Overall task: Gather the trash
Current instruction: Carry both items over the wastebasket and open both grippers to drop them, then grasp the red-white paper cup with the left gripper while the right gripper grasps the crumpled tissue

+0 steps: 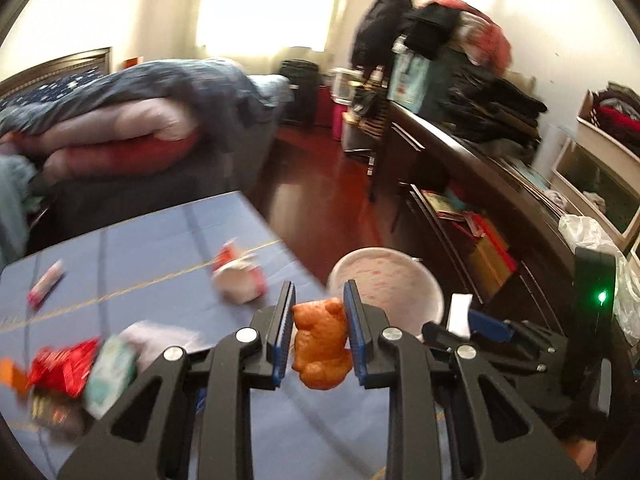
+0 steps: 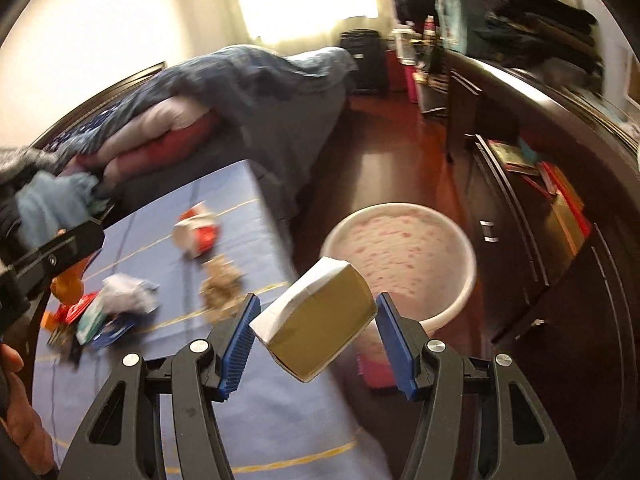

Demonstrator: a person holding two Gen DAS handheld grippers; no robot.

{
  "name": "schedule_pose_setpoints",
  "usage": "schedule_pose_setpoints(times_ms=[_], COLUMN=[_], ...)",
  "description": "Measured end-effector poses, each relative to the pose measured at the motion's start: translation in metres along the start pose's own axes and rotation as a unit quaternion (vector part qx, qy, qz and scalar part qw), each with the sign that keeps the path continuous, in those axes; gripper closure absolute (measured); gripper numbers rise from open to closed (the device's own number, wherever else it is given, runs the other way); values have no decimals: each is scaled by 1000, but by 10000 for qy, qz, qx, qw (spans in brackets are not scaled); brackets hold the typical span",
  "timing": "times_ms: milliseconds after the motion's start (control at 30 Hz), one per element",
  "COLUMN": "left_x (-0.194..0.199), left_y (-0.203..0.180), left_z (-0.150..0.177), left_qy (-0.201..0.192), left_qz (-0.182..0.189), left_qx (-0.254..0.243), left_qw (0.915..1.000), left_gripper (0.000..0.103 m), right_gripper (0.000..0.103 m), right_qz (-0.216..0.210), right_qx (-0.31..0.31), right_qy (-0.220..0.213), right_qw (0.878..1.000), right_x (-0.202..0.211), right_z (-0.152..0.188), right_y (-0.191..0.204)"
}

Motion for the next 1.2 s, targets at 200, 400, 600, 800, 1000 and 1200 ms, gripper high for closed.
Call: schedule_pose_setpoints(times_ms=[200, 400, 600, 800, 1000, 1200], left_x=[-70, -132, -190, -224, -215, -191], left_y=[-44, -66, -79, -76, -69, -62], left_z=[-12, -6, 15, 24, 5, -9], left_qy=[113, 393, 785, 937, 589, 429], left_qz=[386, 492, 544, 629, 650, 484], left_qx=[-95, -135, -85, 201, 374, 411], left_qw=[9991, 9979, 9954, 9934, 9954, 9971], left_gripper=[77, 77, 77, 52, 34, 27], right_gripper=[43, 43, 43, 31, 27, 24], right_qz=[248, 485, 579, 741, 805, 716], right_qx=[-209, -307, -426, -373, -302, -284], right_qy=[-63, -31, 75, 56, 45, 49], right_qw=[9995, 9983, 9974, 9965, 9963, 9970], right_x=[-25, -58, -97, -124, -124, -111], right_z=[-9, -10, -6, -4, -4, -6], right_y=[-45, -79, -103, -117, -117, -103])
Point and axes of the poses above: each gripper's, at about its wrist camera, not at the fingertips, and x roughly against the way its jaws point, y to its left, z to its underside, the point moved 8 cm from there along -x, roughly the way its jaws point, and after that the axes turned 14 degrees about -y, right-handed, at the moved point
